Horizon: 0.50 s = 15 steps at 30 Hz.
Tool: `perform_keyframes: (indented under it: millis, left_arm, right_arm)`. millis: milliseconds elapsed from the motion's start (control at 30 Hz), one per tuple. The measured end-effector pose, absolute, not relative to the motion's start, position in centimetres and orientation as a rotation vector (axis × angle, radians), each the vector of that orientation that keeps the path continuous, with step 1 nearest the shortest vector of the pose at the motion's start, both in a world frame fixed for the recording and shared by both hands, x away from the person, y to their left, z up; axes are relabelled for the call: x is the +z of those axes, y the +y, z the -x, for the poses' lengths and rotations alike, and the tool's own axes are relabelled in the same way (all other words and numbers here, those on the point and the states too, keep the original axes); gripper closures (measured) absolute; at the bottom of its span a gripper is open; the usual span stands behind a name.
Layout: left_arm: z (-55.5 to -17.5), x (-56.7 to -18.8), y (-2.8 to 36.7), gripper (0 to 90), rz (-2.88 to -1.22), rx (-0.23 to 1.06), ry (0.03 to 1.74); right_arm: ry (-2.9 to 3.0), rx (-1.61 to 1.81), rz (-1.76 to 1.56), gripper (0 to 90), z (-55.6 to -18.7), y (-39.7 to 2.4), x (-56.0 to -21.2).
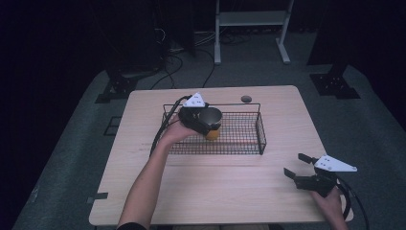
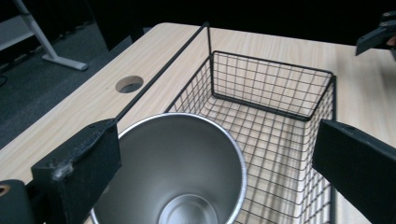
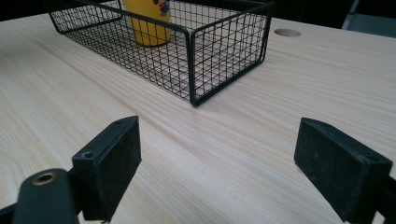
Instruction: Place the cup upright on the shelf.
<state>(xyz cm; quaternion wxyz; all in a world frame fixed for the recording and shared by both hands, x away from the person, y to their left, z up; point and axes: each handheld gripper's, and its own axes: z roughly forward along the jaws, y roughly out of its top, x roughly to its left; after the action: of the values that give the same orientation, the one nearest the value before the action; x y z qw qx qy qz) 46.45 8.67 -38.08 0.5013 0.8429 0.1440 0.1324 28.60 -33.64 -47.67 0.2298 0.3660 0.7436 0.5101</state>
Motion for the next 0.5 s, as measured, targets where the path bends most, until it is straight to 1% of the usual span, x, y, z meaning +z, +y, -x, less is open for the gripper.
perform_keyframes:
  millis: [500]
  left_arm:
    - [-44.6,-37.5,8.7,0.5,-1.988,0.303,0.307]
  right_arm:
    - [2.044,1.402,-1.012,13.6,-28.6,-33.6,-47.7]
